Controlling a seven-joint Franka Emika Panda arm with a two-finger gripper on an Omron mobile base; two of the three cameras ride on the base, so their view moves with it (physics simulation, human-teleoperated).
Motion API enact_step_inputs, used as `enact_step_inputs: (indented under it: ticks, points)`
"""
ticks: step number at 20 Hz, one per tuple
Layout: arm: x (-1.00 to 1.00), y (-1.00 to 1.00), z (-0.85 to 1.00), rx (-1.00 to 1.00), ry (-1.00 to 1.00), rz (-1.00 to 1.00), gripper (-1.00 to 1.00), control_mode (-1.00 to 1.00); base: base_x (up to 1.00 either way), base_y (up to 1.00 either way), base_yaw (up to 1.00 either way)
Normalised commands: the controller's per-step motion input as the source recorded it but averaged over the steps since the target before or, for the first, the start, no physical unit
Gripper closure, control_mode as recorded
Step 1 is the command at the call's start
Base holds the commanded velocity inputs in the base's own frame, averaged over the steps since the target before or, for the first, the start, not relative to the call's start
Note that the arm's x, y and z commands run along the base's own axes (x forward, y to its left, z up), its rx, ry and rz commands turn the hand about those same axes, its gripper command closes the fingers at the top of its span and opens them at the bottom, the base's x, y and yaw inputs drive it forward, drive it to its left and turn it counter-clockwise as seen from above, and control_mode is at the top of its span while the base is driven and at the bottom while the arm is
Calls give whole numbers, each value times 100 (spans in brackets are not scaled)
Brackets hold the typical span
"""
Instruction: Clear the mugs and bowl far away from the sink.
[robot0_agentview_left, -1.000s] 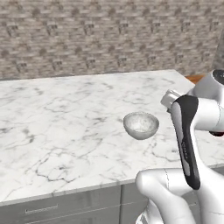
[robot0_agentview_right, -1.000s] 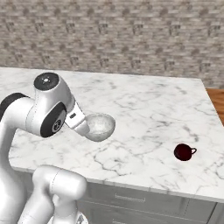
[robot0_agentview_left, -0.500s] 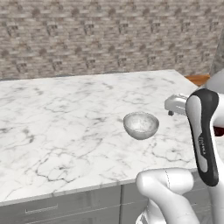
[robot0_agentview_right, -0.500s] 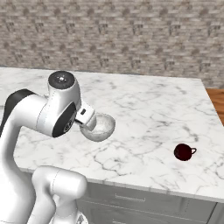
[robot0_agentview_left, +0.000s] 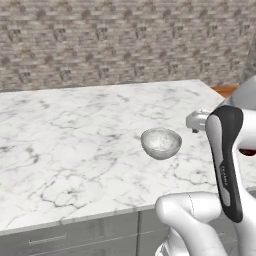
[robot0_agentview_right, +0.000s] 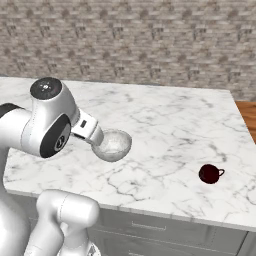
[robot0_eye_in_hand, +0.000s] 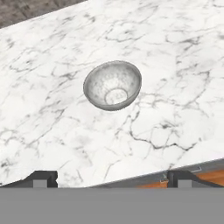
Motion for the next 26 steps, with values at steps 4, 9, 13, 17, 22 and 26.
enact_step_inputs:
  ticks: [4, 9, 13, 17, 22, 26]
  points:
    - [-15, 13, 0, 0, 0, 0, -100, -100, 0, 0, 0]
    - [-5, 4, 0, -1, 0, 0, -100, 100, -1, -10, -22]
    - [0, 0, 0, 0, 0, 0, -100, 100, 0, 0, -96]
    - [0, 0, 0, 0, 0, 0, -100, 100, 0, 0, -100]
    - [0, 0, 0, 0, 0, 0, -100, 100, 0, 0, -100]
    - [0, 0, 0, 0, 0, 0, -100, 100, -17, -11, -86]
